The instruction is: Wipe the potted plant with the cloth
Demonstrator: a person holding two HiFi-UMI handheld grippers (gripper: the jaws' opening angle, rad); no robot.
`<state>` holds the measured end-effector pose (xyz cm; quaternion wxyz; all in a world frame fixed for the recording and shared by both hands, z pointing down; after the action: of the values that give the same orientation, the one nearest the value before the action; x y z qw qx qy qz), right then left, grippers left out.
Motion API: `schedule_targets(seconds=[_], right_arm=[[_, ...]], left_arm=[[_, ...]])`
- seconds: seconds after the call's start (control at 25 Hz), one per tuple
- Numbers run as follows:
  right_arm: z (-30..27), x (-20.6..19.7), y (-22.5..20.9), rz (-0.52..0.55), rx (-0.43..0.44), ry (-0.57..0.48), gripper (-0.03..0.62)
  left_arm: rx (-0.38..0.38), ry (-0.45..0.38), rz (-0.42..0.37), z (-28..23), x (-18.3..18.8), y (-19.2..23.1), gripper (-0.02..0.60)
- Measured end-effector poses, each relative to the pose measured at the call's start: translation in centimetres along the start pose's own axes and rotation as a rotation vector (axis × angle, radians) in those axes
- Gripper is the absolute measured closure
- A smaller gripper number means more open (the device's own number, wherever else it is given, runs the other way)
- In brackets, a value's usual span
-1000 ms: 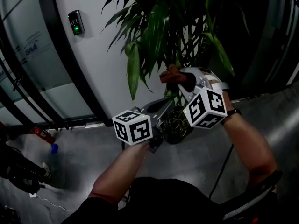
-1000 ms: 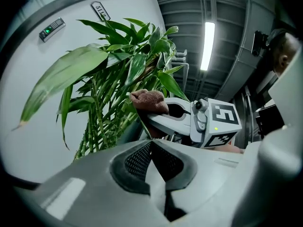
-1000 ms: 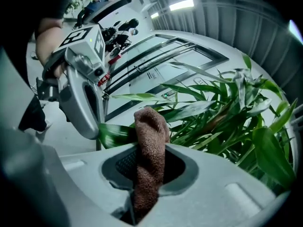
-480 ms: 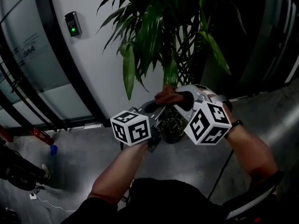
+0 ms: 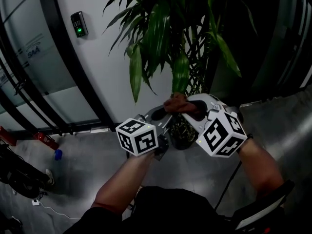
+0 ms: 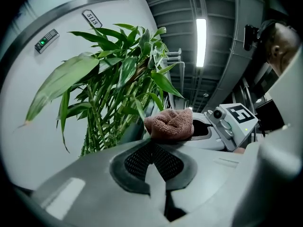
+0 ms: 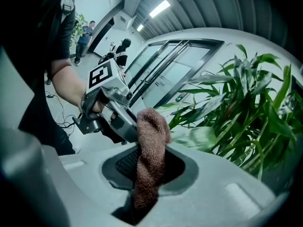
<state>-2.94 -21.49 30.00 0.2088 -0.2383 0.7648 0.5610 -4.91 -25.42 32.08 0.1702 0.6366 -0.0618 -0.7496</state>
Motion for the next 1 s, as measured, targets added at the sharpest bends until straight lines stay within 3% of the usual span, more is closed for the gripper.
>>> schedule_targets(seconds=[0.4,0.68,0.76,0.92,1.0], right_arm=[[4.5,-1.8,-0.4,0.021,-0.115,-0.016,0.531],[7.7,-4.7,-3.4,-0.028,-0.203,0.025,0.531],[8.4,-4.9,-3.9,-0.023,-0.222,0.036,0.531],[11.1,-6.6,-6.0,-0.007,-0.284,0.076,0.531],[13.0,-8.1,-8.2,0.01,-0.326,0.092,0.531]], left_arm=[[-0.038,0.058,0.012,-2.1,-3.4,-3.4,0.557],[-0.09,0.128,-0.134,-6.6,-4.2,-7.4,0.557],[-0.118,0.114,-0.141,-7.8,-3.6,-8.0,0.557],[-0.212,0.012,-0.042,-10.5,-1.2,-9.1,0.555],[-0.224,-0.022,-0.031,-12.5,-0.1,-9.2,0.527]])
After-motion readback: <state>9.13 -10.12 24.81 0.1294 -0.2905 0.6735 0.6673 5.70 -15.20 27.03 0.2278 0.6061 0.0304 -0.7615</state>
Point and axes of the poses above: the fingertips, and each gripper's own axes: z backward along the fingers, y to its left, x out of its top, the point moved 3 cm from there along z, backward along the fingers, and after that the axes turned 11 degrees about -x, right-handed, at the moved point
